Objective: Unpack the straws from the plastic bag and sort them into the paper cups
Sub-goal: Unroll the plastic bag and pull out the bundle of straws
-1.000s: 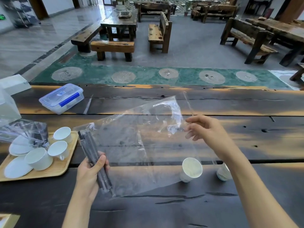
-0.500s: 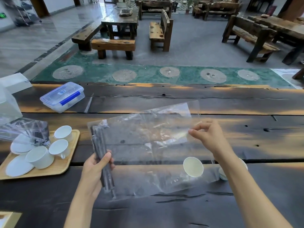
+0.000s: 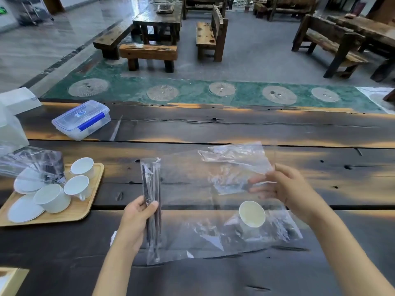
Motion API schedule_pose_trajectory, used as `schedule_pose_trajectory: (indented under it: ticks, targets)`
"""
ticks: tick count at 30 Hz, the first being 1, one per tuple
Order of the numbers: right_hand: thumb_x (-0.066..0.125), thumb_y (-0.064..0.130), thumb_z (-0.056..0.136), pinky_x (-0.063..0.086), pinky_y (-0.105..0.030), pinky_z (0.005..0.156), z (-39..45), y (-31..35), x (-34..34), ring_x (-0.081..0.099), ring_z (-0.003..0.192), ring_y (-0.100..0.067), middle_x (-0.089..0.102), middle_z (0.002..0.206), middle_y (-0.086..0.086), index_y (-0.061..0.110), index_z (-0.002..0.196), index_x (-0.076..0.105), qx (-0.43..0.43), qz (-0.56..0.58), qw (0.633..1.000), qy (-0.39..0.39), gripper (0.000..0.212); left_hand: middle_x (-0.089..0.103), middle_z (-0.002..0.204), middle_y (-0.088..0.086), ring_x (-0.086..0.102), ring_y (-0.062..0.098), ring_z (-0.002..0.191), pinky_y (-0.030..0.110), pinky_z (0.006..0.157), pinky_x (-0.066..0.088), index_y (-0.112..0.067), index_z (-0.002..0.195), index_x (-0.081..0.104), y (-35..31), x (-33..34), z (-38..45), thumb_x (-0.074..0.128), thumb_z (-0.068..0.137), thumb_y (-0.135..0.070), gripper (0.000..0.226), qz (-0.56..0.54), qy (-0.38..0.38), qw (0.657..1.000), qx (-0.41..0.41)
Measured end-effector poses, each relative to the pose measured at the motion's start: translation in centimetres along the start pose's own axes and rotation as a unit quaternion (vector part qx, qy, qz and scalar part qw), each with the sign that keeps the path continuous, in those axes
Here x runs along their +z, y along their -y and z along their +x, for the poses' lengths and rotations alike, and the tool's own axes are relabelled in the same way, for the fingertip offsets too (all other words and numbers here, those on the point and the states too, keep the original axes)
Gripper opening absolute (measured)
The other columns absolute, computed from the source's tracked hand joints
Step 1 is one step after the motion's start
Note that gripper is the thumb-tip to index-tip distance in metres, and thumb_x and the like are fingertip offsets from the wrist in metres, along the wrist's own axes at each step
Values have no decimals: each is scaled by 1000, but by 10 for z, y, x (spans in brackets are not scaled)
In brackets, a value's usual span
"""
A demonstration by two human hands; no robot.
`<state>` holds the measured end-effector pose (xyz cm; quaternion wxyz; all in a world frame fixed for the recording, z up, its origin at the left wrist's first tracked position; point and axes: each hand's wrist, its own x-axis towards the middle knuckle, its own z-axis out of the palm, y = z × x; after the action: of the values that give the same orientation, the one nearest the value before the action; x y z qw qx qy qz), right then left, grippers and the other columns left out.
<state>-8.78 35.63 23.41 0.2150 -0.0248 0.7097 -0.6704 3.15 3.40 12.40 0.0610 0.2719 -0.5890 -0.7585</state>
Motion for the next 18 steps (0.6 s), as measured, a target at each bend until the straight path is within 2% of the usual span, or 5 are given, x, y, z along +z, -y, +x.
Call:
schedule_pose_trajectory:
  ticks: [4,6,8,13,18]
  targets:
    - [43,18,99,60,-41,66,-14,0,-14,66,103,-51,60,127,-33,8,86,46,52,173,976,124,16,72,89,5,64,19,85,34,80,51,-4,109,68,2,2,0,60,94,0,18,-7,8,1000,-4]
    - [36,17,103,53,-59,84,-17,-7,-19,48,123,-59,40,144,-39,2,91,51,67,309,915,251,24,72,86,4,63,18,84,31,76,52,-3,109,68,3,4,-1,60,93,1,18,-21,13,1000,-3]
    - [29,13,104,36,-71,98,-17,-14,-18,34,132,-61,26,151,-39,-5,117,52,94,377,862,325,32,71,91,8,63,19,87,28,75,54,-1,112,67,2,4,-2,61,93,-1,21,-38,31,999,-10]
    - [55,11,96,44,-65,98,-12,-32,9,49,129,-49,45,149,-22,5,143,45,126,98,924,347,48,71,104,14,64,26,98,32,82,56,-1,120,65,-4,14,-10,64,90,-2,30,-55,110,992,-21]
    - [73,14,86,61,-44,77,-11,-61,75,69,101,-40,62,131,-22,6,134,54,145,143,938,282,53,72,104,20,69,29,93,35,78,59,-6,121,57,-8,45,-24,64,89,3,34,-54,157,986,-21]
